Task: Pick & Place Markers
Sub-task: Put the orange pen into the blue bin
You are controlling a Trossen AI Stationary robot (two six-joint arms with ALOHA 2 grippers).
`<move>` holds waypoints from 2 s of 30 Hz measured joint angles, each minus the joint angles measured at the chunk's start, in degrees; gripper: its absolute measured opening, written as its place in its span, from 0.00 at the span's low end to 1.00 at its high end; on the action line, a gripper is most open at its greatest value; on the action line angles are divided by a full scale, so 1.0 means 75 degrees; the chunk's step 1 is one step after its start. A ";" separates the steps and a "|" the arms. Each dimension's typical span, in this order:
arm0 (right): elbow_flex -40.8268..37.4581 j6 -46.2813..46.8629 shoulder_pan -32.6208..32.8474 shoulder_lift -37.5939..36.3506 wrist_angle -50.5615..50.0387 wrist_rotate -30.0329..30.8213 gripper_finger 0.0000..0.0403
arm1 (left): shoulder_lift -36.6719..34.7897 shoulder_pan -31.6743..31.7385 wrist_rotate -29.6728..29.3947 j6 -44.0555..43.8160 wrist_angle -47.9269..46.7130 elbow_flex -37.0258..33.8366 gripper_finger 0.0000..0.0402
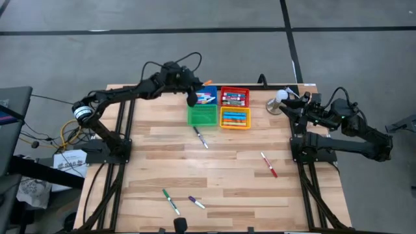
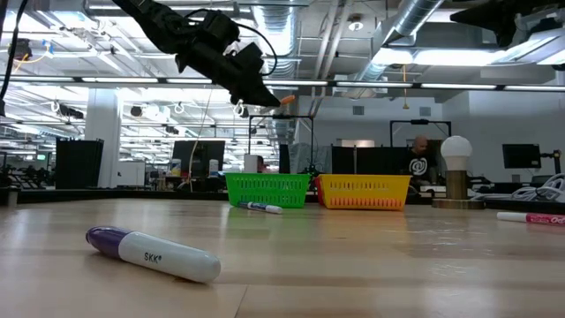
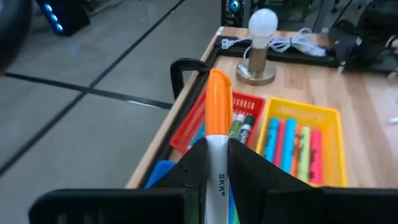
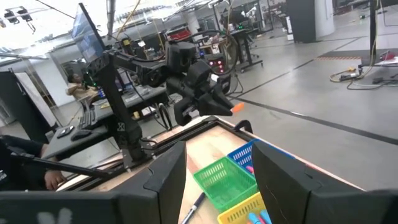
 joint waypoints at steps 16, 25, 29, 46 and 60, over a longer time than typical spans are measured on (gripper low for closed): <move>0.0000 0.0000 -0.0009 0.0000 -0.0003 0.0003 0.42 | 0.1513 0.0153 0.0549 0.0789 -0.0485 0.0636 0.12; 0.0000 0.0003 -0.0009 0.0000 -0.0003 0.0003 0.42 | 0.2599 0.0717 0.1252 0.0848 -0.2728 0.2427 0.13; 0.0000 0.0003 -0.0009 0.0000 -0.0003 0.0003 0.42 | 0.2966 0.0823 0.1393 0.1096 -0.3229 0.2691 0.13; 0.0000 0.0006 -0.0009 0.0000 -0.0003 -0.0009 0.42 | 0.3510 0.0835 0.1438 0.1299 -0.3481 0.2716 0.13; 0.0000 0.0006 -0.0009 0.0000 -0.0003 -0.0023 0.42 | 0.3722 0.1104 0.1612 0.1273 -0.3659 0.2716 0.13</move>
